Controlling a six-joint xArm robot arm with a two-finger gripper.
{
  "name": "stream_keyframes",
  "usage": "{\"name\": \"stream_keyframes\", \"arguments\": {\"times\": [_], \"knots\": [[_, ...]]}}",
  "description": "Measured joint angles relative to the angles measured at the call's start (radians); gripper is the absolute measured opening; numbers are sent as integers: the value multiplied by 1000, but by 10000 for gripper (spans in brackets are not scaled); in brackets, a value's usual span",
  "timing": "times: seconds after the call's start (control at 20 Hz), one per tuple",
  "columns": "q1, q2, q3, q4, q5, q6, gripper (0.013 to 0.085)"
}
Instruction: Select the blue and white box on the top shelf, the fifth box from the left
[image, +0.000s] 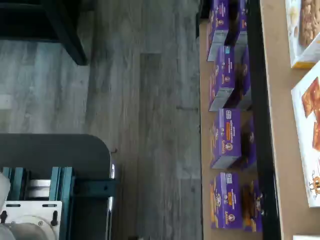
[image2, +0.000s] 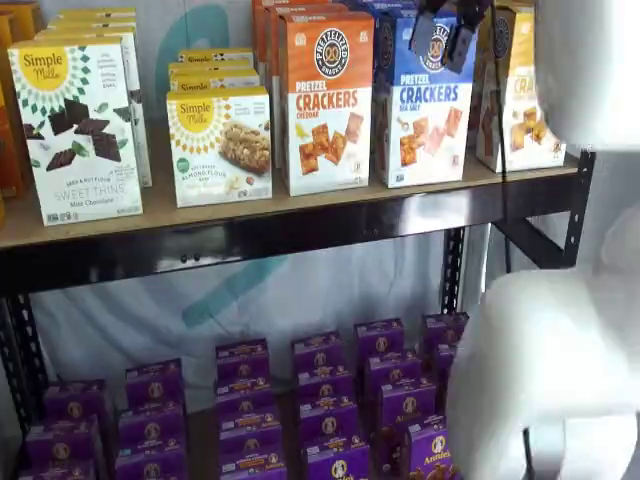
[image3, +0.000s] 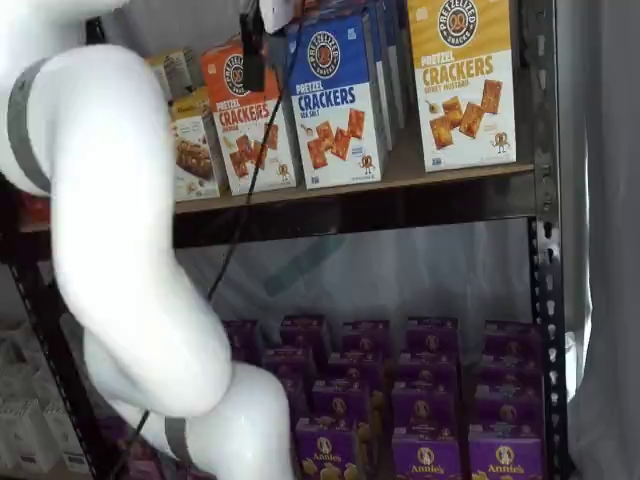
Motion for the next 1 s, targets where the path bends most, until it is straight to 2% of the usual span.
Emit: {"name": "stream_keyframes", "arguments": {"times": [0.15,0.3,0.4,0.6,0.75,0.85,1.0], "knots": [[40,-30,38,-71,-41,5,850],[48,-51,73,-83,-62,5,850],[44,-60,87,-74,-69,4,850],[4,-56,76,-8,-61,-5,850],[-42,-44,45,64,-58,-11,850],[-76,-49,38,121,-89,-13,850],[-98,-57,38,160,-143,-13,850]]}}
